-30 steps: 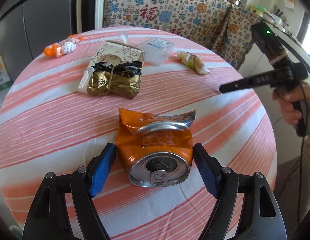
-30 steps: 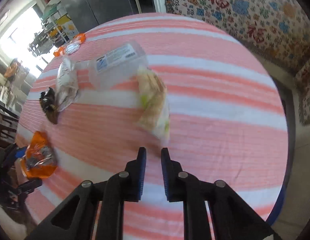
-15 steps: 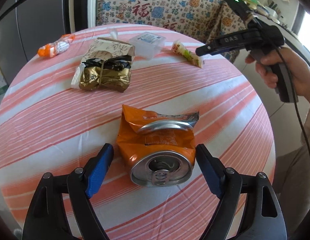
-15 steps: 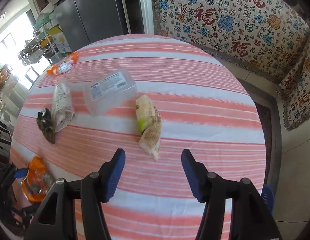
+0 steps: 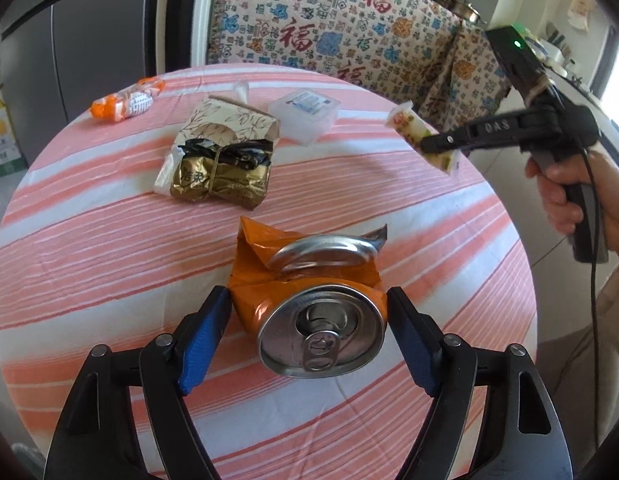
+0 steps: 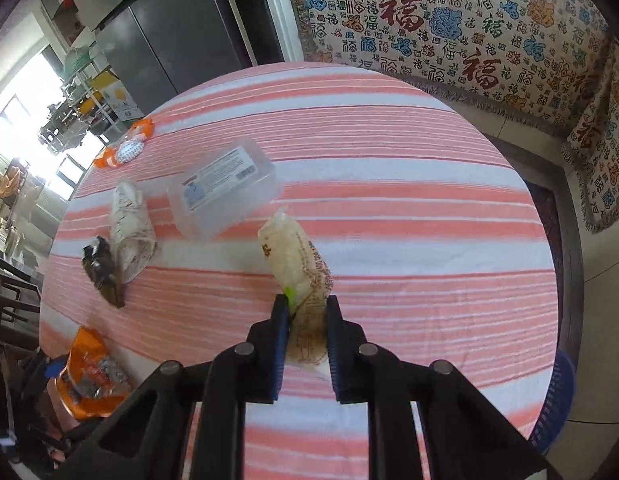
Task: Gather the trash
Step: 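Grasp the cream snack stick wrapper with the right gripper, then carry the orange can and snack stick over the blue wastebasket with both grippers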
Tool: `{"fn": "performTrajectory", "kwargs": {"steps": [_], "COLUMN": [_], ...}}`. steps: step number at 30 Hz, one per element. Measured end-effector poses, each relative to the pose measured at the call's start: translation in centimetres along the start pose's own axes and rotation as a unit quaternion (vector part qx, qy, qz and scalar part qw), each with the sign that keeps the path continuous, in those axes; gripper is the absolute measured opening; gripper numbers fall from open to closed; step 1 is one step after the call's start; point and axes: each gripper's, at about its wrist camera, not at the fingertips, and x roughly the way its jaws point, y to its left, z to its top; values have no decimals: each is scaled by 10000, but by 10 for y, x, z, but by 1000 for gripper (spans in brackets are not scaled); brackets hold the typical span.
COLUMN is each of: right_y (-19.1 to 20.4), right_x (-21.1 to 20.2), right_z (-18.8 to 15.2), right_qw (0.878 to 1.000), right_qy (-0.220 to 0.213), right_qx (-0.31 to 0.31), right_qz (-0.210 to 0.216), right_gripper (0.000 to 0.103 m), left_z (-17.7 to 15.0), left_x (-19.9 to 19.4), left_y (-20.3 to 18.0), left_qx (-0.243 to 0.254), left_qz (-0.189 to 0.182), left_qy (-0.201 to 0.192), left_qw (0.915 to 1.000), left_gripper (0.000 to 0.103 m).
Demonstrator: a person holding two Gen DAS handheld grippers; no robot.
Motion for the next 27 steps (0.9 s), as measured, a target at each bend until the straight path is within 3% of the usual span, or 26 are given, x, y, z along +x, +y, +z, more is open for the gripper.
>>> {"fn": "performTrajectory", "kwargs": {"steps": [13, 20, 22, 24, 27], "right_y": [-14, -25, -23, -20, -15], "right_x": [-62, -61, -60, -61, -63], "right_z": [-106, -131, -137, -141, -146], "right_qw": [9995, 9996, 9996, 9995, 9993], "right_qy": [-286, -250, -247, -271, -322], "right_qx": [24, 25, -17, -49, -108], "right_qz": [158, 126, 130, 156, 182], "right_gripper": [18, 18, 18, 18, 18], "left_z": [-3, -21, -26, -27, -24], "left_x": [0, 18, 21, 21, 25], "left_y": [-53, -61, -61, -62, -64], "left_qx": [170, 272, 324, 400, 461], "left_qz": [-73, 70, 113, 195, 199], "left_qy": [-82, 311, 417, 434, 547], "left_qw": [9998, 9991, 9985, 9981, 9972], "left_gripper": [80, 81, 83, 96, 99]}}
